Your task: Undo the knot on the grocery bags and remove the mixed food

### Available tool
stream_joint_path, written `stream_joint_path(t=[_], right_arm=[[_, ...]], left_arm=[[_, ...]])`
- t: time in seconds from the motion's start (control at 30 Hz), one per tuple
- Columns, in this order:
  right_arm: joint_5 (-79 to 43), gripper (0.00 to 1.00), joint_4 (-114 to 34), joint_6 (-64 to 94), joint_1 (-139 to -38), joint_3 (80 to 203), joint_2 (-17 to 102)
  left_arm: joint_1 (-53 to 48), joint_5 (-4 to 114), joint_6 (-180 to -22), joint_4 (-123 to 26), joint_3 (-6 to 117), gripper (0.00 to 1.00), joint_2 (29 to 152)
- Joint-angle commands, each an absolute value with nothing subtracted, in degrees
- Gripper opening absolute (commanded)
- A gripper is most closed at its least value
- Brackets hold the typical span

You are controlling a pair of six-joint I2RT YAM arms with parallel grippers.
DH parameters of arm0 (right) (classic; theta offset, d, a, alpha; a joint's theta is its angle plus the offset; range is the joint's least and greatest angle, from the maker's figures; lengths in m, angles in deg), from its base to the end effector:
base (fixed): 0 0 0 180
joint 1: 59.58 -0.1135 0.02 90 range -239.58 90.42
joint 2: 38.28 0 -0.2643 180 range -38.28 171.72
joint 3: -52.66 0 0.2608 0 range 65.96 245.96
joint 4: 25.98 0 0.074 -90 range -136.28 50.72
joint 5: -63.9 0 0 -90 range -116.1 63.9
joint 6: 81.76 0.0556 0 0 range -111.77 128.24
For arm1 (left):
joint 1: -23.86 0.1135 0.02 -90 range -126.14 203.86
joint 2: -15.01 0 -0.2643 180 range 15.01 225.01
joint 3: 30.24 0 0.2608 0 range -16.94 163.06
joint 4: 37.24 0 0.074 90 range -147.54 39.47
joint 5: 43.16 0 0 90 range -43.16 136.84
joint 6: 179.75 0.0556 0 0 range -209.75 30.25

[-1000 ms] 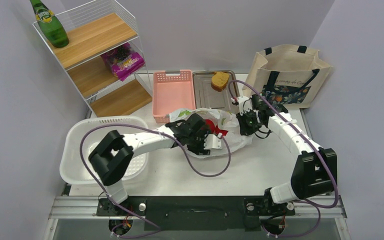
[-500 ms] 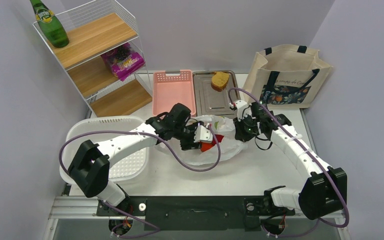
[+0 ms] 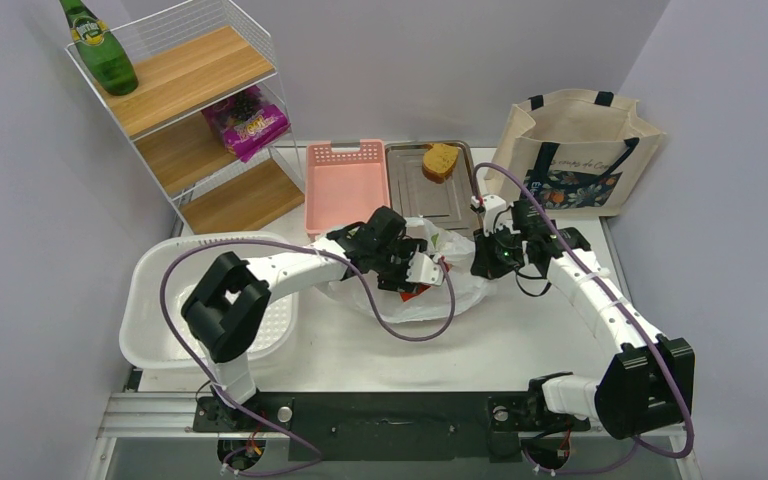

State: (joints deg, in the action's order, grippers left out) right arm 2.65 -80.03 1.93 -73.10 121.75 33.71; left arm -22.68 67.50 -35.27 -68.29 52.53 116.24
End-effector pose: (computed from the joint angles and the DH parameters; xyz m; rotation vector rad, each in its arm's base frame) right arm 0.2521 0.0881 0.2488 -0.6216 2.4450 0.6904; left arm 0.2614 -0.3043 0.1943 1.9462 1.3956 -0.3735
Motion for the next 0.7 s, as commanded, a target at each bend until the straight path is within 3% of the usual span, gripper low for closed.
stream_joint_path(t=[0.0, 0.27, 0.37, 0.5, 0.57, 0.67], right_arm=[[5.47, 0.00, -78.70, 1.92, -72.53, 122.61, 32.72], [6.78, 0.00, -78.91, 1.58, -70.76, 120.50, 33.01], [6.96, 0.00, -79.14, 1.32, -70.39, 120.45, 33.23], [7.09, 0.00, -79.16, 1.21, -70.01, 120.53, 33.84], [7.24, 0.00, -79.15, 1.13, -69.77, 120.72, 34.23], [7.37, 0.00, -79.02, 1.23, -69.34, 121.07, 34.80]], left_arm=[[-23.10, 62.05, -31.91, -66.45, 56.39, 0.61, 119.60], [-24.68, 53.42, -32.60, -61.20, 53.81, 0.67, 124.35], [-24.68, 52.65, -33.48, -61.64, 53.75, 0.64, 125.45], [-24.70, 54.18, -33.92, -63.94, 54.56, 0.47, 125.32], [-24.99, 55.51, -34.99, -64.36, 55.09, 0.32, 124.24], [-25.51, 61.89, -37.44, -66.60, 56.91, 0.19, 121.40]])
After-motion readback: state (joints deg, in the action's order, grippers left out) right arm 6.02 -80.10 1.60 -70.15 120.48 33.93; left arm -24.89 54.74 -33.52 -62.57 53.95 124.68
